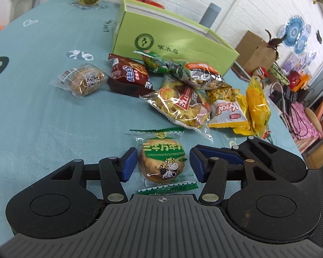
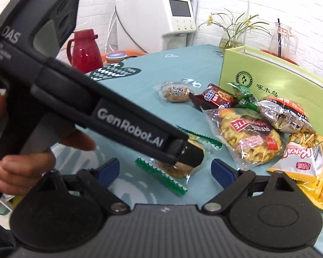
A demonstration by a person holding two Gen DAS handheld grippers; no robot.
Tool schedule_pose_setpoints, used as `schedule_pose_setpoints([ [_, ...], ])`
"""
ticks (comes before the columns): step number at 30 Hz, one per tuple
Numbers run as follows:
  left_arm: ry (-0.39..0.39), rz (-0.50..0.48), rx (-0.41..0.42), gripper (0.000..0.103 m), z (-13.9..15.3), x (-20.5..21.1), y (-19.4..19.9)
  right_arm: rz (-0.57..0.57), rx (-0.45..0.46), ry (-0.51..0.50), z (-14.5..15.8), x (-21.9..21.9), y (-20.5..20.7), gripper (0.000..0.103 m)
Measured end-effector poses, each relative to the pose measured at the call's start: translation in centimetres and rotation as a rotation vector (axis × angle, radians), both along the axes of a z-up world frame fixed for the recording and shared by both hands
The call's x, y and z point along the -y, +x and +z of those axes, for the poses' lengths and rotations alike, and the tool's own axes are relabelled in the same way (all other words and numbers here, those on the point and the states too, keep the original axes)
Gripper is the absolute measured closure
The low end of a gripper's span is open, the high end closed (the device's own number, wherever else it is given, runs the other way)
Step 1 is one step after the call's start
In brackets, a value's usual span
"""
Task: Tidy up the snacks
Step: 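Move the left tool to the cream cake packet and close on it, then carry the cream cake packet into the green box and open the left tool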
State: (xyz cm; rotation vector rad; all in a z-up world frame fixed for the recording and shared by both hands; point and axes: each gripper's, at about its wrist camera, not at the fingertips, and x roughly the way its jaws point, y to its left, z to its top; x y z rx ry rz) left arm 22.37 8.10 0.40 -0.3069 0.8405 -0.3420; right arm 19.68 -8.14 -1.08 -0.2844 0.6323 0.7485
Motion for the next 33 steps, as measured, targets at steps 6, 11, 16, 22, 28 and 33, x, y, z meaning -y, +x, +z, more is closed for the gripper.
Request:
schedule_pose_setpoints([
  [6,0.004,-0.003,0.006,0.059,-0.1,0.0,0.1,-0.004,-0.033,-0.005,-0.7,-0.4,1.0,0.010],
  [11,0.011,-0.010,0.019,0.073,-0.2,0.0,0.2,-0.009,-0.029,0.027,-0.6,-0.5,1.6,0.026],
  [16,-0.029,0.068,0.021,0.090,0.9,-1.5,-0.6,0.000,-0.013,0.056,0.8,-0.8,1.1,0.027],
  [22,-0.028,0.108,0.138,0.090,5.1,-2.7,1.2,0.017,0.097,0.098,4.3,-1.9,4.0,0.026],
  [28,0.019,0.106,0.270,0.090,9.8,-2.5,8.8,-0.003,0.243,0.069,8.4,-2.9,11.5,0.025],
  [33,0.065,0.106,0.275,0.090,11.1,-1.2,17.5,-0.048,0.191,0.089,9.6,-2.6,20.2,0.025],
])
